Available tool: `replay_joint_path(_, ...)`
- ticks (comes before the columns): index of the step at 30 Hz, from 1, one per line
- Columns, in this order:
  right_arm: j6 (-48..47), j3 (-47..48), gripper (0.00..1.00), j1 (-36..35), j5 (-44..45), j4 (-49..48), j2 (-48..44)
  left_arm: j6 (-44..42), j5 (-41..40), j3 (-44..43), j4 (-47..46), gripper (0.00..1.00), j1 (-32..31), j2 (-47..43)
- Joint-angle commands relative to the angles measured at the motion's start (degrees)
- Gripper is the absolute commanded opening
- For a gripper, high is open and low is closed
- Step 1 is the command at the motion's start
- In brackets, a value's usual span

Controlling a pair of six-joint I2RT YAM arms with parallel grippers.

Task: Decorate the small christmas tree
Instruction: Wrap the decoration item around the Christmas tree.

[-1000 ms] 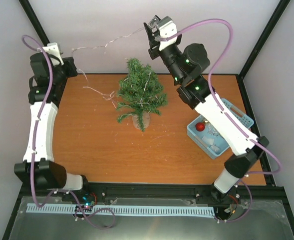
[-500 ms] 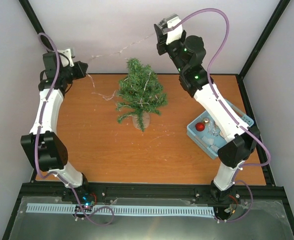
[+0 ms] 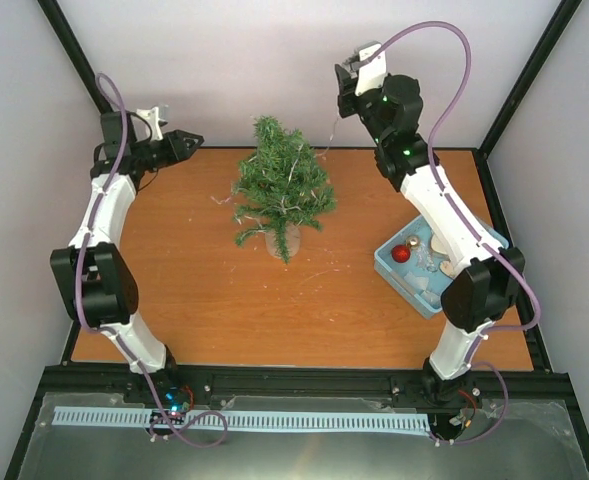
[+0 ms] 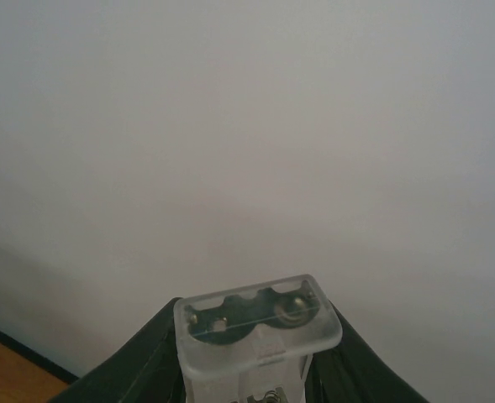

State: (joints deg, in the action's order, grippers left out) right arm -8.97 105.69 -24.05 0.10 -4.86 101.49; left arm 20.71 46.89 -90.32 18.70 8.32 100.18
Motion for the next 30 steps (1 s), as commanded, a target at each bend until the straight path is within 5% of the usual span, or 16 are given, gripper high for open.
replay_joint_path(1,0.92,-2.39,0.14,2.30,-0.75,-0.58,-4.18,0.04,-1.04,3.54,-2.67,0.41,0.14,-7.23)
replay_joint_path(7,-0.64,-4.83,0.14,4.45,-0.33,-0.45,-8.71,-2.05,-7.83,15.24,-3.68,0.49,0.12,-16.89)
replay_joint_path(20,-0.94,-16.83,0.14,4.96,-1.57,2.46,-23.90,-3.17,-11.87,34.21,-6.28,0.50,-2.16,-37.46)
replay_joint_path(30,3.65,-21.39,0.14,4.81,-13.03,7.14,-33.48,-4.28,-12.72,42.27,-5.73,0.50,-5.08,-43.02)
